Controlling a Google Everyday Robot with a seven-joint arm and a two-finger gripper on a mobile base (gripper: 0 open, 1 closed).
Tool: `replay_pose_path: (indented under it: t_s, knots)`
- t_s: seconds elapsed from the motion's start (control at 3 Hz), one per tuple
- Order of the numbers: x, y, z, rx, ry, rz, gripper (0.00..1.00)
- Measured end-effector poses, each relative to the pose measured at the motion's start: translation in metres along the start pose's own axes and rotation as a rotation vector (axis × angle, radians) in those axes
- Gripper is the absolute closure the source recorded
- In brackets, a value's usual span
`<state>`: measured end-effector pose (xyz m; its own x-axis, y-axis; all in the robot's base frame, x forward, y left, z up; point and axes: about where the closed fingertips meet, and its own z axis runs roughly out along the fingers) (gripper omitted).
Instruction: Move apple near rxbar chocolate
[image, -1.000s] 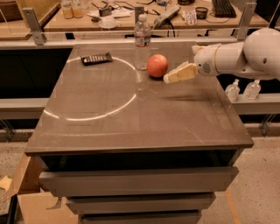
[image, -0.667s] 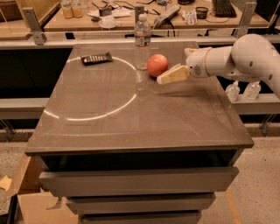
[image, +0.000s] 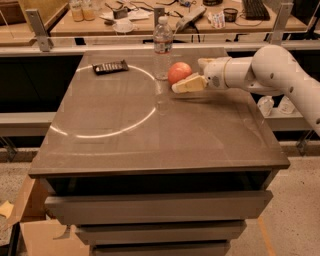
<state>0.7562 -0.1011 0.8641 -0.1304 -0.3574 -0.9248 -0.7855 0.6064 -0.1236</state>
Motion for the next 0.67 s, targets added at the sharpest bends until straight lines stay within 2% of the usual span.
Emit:
replay_pose_path:
  t_s: [0.67]
  knots:
    - [-0.0053,0.0027,0.0050,-0.027,-0.035,-0.002,0.65]
